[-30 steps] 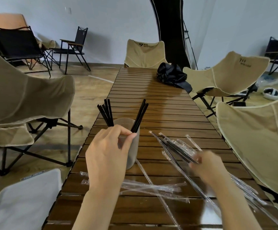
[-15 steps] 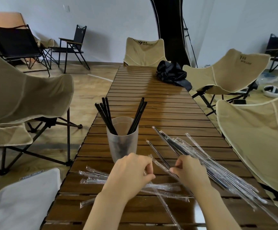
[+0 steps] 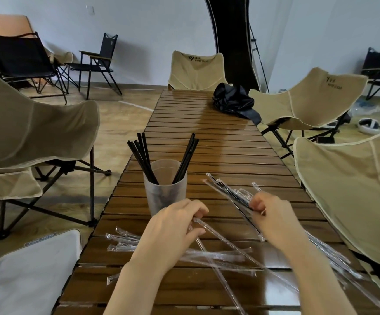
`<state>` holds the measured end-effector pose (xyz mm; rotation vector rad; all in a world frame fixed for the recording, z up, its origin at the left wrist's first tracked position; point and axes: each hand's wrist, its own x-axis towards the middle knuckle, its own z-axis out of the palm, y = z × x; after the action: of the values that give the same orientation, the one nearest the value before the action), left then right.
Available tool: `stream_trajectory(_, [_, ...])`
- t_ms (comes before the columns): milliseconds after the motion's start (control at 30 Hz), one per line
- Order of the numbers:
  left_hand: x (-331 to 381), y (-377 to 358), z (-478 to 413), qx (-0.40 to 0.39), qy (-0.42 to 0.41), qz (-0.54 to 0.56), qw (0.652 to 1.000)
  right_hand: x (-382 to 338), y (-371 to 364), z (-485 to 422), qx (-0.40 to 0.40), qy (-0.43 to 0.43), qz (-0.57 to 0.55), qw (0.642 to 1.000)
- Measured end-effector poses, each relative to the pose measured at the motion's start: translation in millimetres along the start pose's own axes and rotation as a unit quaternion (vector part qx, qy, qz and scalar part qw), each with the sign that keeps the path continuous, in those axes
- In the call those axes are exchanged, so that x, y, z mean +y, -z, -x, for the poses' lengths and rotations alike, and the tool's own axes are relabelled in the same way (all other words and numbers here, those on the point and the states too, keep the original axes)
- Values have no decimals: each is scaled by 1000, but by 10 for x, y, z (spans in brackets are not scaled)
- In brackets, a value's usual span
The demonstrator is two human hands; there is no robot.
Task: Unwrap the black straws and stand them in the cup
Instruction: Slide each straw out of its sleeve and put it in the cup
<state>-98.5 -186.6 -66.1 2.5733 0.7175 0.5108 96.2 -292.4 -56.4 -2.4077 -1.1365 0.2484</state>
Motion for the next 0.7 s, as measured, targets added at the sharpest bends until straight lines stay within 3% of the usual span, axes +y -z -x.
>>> stream_trajectory(67, [21,-1,-11,24,-22,-6,999,20,188,28,-24,46,6,999])
stream_trajectory(233, [136,5,-21,47,-85,-57,994,-107,378,125,-190,85,-39,977])
stream_trajectory(367, [167,25,-35,-41,-79,-44,995,-166,361,137,-173,110,-84,975])
stream_trajectory(567, [-101,221,64,-30,-8,-39,999,16,428,148,-174,96,-101,975])
stream_trajectory(700, [-121,232,87,-41,-4,-52,998,10,408,129,-165,121,-108,973])
